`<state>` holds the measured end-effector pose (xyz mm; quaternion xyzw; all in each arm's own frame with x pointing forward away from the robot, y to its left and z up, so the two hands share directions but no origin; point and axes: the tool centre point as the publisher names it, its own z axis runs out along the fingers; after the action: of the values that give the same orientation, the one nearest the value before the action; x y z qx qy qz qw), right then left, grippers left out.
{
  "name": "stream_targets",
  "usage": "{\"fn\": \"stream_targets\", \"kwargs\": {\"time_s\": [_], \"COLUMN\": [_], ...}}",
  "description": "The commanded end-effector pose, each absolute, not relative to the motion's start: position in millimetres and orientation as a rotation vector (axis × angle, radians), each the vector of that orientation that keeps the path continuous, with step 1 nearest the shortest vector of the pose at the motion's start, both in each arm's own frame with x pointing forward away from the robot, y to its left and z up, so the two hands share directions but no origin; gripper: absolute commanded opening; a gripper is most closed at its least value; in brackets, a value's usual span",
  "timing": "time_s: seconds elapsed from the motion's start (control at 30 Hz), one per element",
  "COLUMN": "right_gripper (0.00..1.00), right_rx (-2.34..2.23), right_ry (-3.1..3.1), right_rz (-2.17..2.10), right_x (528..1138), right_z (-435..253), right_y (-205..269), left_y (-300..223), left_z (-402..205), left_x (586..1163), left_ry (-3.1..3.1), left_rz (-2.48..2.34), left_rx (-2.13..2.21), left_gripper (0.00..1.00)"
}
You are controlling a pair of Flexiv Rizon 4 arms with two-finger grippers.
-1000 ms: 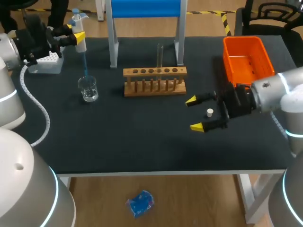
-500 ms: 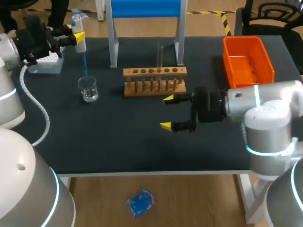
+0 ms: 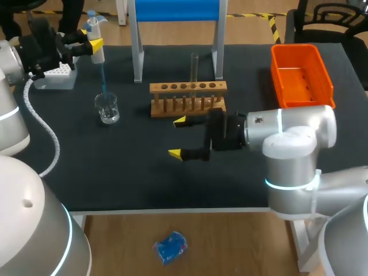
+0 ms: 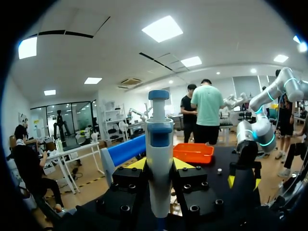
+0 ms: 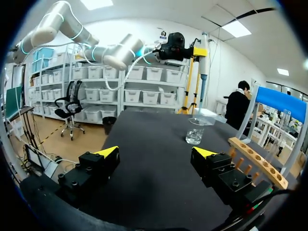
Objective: Invert the test tube, pick up the pipette, mount the tip to pipette, aspirate from beaker and dispense into the tube, eject the tip, return the pipette, and cap with the stopper.
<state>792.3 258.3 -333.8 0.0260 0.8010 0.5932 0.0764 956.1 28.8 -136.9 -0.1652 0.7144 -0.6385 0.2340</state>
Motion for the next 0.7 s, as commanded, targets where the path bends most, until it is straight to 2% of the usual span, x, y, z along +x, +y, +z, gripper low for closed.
{"fn": "stream_targets", "kwargs": {"time_s": [0.03,0.27,0.7], "right_gripper": [1.0,1.0,1.0], "right_rx": [0.082,0.166,0.253], "right_ry": [2.398,2.401,2.406], "right_rz": [1.775,1.7,1.692], "right_x": [793.3,806.2,827.0], "right_z": [-336.4,-344.3,-360.0], "right_y": [263.8,311.9,357.0], "left_y": [28.5,28.5,28.5], "left_z": [-137.2,-137.2,-137.2], "left_x": [956.5,956.5,956.5], "left_ry": [1.958,1.958,1.958], "left_rz": [-1.754,-1.754,-1.754], "left_rx": [-0.452,-0.452,-0.452], "left_gripper": [0.0,0.0,0.0]}}
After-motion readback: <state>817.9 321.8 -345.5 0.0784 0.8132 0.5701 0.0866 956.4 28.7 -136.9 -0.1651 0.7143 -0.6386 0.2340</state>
